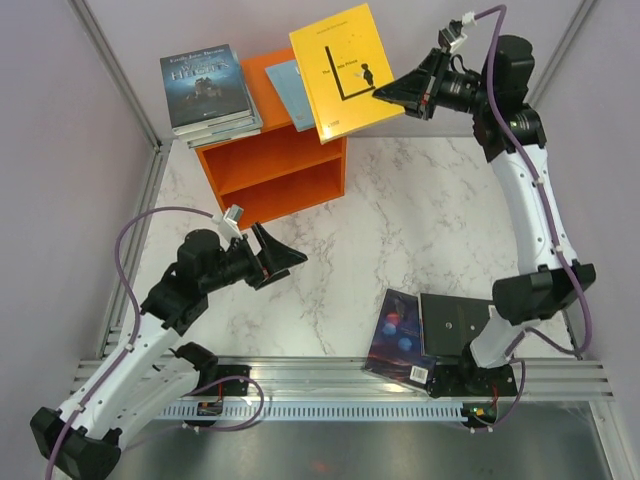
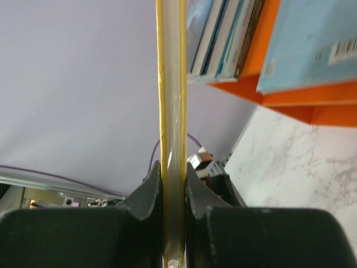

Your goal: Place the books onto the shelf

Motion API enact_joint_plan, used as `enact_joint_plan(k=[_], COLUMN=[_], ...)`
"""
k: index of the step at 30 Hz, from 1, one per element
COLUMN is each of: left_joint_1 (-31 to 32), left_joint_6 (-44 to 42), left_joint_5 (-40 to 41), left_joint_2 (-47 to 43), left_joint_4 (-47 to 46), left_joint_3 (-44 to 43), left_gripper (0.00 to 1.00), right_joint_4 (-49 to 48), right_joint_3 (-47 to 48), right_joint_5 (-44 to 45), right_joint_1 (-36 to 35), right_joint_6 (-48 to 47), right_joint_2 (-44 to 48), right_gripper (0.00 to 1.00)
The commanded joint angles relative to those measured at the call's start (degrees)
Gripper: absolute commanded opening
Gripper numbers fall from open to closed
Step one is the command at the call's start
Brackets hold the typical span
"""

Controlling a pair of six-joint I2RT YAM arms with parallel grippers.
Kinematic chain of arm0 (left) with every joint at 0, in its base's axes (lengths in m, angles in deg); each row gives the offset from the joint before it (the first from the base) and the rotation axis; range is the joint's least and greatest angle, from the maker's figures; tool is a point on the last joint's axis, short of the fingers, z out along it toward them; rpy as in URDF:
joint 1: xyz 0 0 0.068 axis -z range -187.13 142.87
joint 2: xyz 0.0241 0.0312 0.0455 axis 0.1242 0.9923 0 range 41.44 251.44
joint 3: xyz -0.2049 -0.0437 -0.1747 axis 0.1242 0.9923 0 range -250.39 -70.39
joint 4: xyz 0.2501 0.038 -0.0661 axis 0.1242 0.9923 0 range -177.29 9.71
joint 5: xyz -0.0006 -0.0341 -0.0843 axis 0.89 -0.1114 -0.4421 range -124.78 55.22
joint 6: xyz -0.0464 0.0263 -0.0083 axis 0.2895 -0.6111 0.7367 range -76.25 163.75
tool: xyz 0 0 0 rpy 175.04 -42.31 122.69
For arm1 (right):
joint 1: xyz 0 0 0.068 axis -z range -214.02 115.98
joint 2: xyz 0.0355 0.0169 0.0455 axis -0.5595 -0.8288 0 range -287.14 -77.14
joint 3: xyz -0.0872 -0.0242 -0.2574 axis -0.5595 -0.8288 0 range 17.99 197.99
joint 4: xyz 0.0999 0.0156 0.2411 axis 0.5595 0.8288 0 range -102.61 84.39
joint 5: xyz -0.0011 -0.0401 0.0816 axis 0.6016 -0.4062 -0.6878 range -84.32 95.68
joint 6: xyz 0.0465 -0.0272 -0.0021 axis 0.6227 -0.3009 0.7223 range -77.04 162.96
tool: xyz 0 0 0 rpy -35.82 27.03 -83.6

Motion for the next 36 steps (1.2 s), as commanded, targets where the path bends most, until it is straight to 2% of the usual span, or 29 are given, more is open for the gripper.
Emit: enact_joint_plan(k=[1, 2, 5, 6, 8, 13, 21, 24, 26, 27, 30, 32, 36], left_joint_1=[-0.6, -0.7, -1.2, -1.8, -2.4, -4.9, -8.1, -8.3, -8.3, -8.3, -8.3, -8.3, -8.3], left_joint_6=[-4.9, -5.5, -6.8, -7.0, -8.2, -10.5, -11.9, -11.8, -11.7, -11.7, -11.2, -10.6, -9.8], left_joint_5=[0.1, -0.3, -1.2, -1.5, -2.3, -3.6, -5.8, -5.9, -5.9, -6.0, -6.1, -6.2, -6.6], left_joint_2=[1.6, 2.3, 3.5, 4.3, 5.1, 6.2, 7.1, 7.6, 7.9, 8.0, 8.4, 8.4, 8.4], left_joint_4=[1.8, 1.8, 2.3, 2.6, 3.1, 5.0, 5.2, 5.2, 5.2, 5.0, 4.7, 4.4, 3.6], left_joint_3=[-3.8, -4.1, -5.1, -5.4, -6.6, -8.7, -9.7, -9.9, -9.8, -9.5, -8.8, -8.4, -7.3], left_gripper=[0.99, 0.99, 0.99, 0.99, 0.98, 0.98, 0.98, 0.98, 0.98, 0.98, 0.97, 0.97, 0.97], right_joint_4=[-4.1, -4.1, -4.4, -5.3, -7.7, -6.8, -5.5, -5.6, -5.8, -5.9, -5.7, -5.8, -5.8], right_joint_3=[12.6, 20.2, 34.4, 35.7, 33.6, 28.3, 32.9, 33.9, 33.6, 33.6, 33.6, 33.8, 33.4], right_joint_5=[1.6, 1.9, 3.6, 3.9, 5.3, 6.9, 8.9, 8.6, 8.2, 8.0, 7.8, 8.1, 7.5], right_joint_1=[-0.6, -1.7, -3.4, -3.6, -3.9, -4.6, -4.7, -4.9, -5.3, -5.4, -5.3, -4.7, -3.0], right_joint_6=[2.3, 3.5, 6.6, 9.0, 9.9, 6.1, 6.8, 7.3, 7.2, 7.3, 7.1, 7.2, 7.4], right_joint_2=[-9.5, -12.2, -23.0, -26.1, -27.0, -26.9, -32.8, -34.2, -34.5, -35.0, -35.2, -35.3, -35.0], right_gripper=[0.00, 0.00, 0.00, 0.00, 0.00, 0.00, 0.00, 0.17, 0.22, 0.30, 0.41, 0.45, 0.47])
